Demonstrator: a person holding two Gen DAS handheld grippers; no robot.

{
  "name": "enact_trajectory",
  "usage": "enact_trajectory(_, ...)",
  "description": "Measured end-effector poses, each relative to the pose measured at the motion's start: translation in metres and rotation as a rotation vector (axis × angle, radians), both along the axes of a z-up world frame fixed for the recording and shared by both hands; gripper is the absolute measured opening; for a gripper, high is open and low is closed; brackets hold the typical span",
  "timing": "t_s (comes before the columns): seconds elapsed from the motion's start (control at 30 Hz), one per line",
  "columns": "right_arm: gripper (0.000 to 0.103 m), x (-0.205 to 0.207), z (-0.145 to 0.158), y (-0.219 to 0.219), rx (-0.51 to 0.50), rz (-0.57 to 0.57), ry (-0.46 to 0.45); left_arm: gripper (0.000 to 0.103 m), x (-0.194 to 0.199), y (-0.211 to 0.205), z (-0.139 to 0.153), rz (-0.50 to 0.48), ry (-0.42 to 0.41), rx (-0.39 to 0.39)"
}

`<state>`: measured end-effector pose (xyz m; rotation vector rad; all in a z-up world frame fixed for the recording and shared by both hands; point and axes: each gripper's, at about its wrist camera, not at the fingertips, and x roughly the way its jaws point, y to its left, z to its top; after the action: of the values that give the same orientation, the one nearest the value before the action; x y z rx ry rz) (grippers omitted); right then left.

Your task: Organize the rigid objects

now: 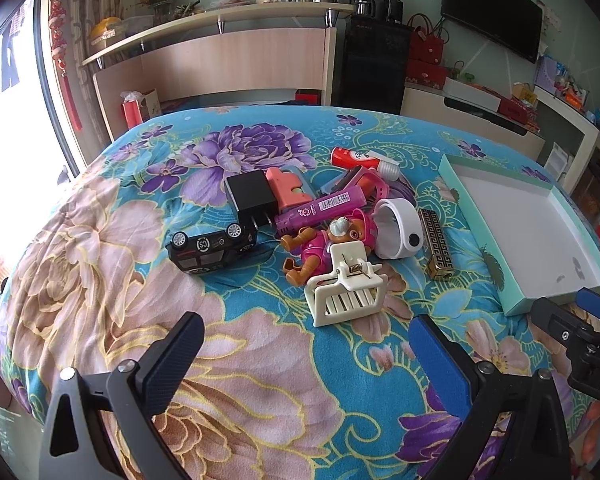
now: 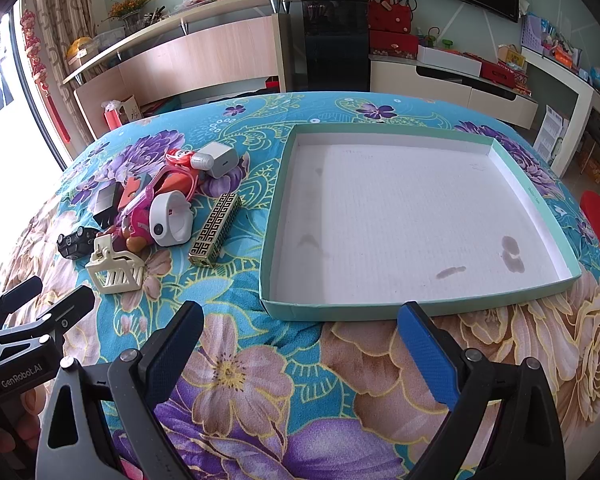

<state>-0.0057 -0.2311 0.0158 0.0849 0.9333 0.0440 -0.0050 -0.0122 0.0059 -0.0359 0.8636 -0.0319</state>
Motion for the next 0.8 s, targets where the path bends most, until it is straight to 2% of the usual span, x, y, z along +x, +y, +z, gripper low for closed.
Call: enact_trajectory(0.8, 0.098, 0.0005, -0.0007, 0.0015, -0.006, 0.003, 0.004, 0.103, 0.0007, 0.0006, -0.0007, 0.004, 0.007, -0.001)
